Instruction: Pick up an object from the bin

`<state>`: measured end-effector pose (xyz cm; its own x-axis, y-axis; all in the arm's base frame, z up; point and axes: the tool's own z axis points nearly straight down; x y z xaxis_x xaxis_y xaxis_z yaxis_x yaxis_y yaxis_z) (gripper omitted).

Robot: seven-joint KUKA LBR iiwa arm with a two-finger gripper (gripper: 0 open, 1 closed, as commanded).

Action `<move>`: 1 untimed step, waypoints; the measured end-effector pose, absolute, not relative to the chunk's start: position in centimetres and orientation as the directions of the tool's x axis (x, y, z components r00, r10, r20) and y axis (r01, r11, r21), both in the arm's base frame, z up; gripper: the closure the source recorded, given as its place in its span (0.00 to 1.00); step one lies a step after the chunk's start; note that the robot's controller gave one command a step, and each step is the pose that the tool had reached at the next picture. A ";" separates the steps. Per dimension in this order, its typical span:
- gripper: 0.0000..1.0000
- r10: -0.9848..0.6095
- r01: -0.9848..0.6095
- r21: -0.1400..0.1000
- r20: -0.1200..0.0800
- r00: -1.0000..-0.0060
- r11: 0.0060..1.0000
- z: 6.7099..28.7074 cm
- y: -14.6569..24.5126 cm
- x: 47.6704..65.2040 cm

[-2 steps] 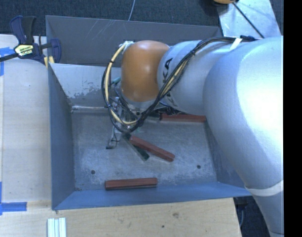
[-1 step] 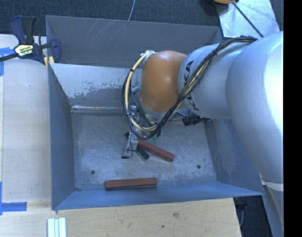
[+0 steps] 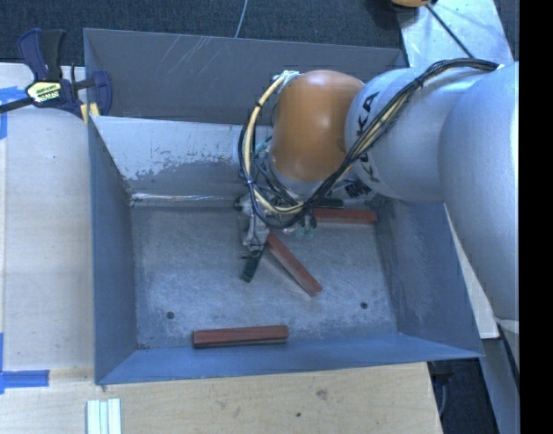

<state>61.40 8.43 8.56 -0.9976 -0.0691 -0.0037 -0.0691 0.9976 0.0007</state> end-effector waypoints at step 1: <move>0.00 -0.069 -0.069 0.001 -0.003 -0.998 0.998 8.6 8.4 61.4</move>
Offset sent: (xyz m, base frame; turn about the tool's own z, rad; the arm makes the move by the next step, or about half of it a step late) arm 0.0000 0.0000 0.0000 0.0000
